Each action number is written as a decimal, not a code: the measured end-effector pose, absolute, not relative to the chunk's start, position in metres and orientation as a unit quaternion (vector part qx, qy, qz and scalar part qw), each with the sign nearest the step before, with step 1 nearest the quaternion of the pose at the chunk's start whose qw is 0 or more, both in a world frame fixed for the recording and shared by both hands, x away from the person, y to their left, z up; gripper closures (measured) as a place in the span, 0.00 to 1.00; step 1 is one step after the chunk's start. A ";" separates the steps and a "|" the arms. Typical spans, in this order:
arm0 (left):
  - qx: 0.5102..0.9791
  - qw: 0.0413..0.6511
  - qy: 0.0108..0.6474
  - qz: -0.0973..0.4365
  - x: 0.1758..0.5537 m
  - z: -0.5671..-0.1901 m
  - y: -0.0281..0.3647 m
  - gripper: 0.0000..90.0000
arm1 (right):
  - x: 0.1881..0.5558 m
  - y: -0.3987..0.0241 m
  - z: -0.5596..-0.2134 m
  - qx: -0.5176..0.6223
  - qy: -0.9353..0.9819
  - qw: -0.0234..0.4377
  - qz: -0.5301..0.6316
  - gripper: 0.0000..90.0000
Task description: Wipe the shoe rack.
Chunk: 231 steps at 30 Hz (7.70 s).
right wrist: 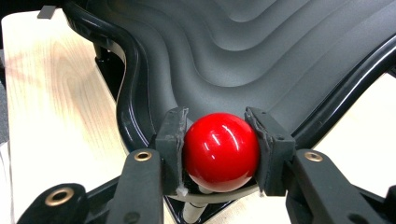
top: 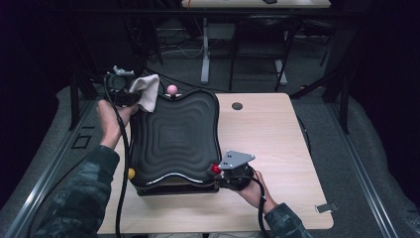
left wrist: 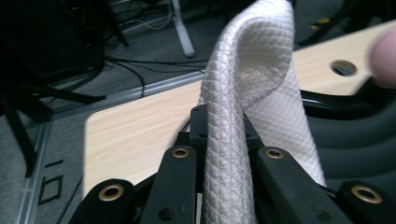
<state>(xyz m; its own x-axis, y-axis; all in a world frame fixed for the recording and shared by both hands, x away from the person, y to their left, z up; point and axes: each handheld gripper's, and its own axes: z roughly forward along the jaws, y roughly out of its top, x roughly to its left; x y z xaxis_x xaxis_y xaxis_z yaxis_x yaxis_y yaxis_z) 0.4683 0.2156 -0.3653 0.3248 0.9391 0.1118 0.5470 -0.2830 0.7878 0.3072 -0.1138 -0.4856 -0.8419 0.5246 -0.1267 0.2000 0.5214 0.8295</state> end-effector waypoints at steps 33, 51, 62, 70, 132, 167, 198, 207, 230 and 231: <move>0.740 0.301 0.520 0.301 0.471 -0.360 0.238 0.92 | 0.307 -0.113 -0.487 0.212 0.852 0.190 0.440 0.67; 0.765 0.381 0.440 0.277 0.455 -0.314 0.175 0.92 | 0.307 -0.112 -0.487 0.214 0.850 0.193 0.441 0.67; 0.781 0.372 0.430 0.257 0.472 -0.324 0.141 0.91 | 0.307 -0.112 -0.487 0.213 0.850 0.193 0.441 0.67; 0.788 0.366 0.431 0.244 0.475 -0.321 0.143 0.92 | 0.307 -0.112 -0.487 0.214 0.852 0.194 0.437 0.67; 0.789 0.333 0.457 0.241 0.499 -0.354 0.094 0.92 | 0.306 -0.103 -0.492 0.237 0.833 0.202 0.457 0.67; 0.804 0.339 0.426 0.240 0.506 -0.354 0.077 0.92 | 0.304 -0.115 -0.486 0.238 0.835 0.180 0.463 0.67; 0.878 0.300 0.320 0.193 0.469 -0.381 0.031 0.92 | 0.309 -0.117 -0.487 0.235 0.835 0.170 0.467 0.67; 0.877 0.315 0.317 0.176 0.449 -0.394 0.041 0.92 | 0.309 -0.117 -0.487 0.235 0.834 0.171 0.470 0.67; 0.894 0.339 0.269 0.119 0.384 -0.437 0.059 0.92 | 0.308 -0.116 -0.488 0.237 0.833 0.172 0.469 0.67; 0.894 0.338 0.267 0.119 0.383 -0.438 0.059 0.92 | 0.308 -0.116 -0.487 0.237 0.834 0.173 0.468 0.67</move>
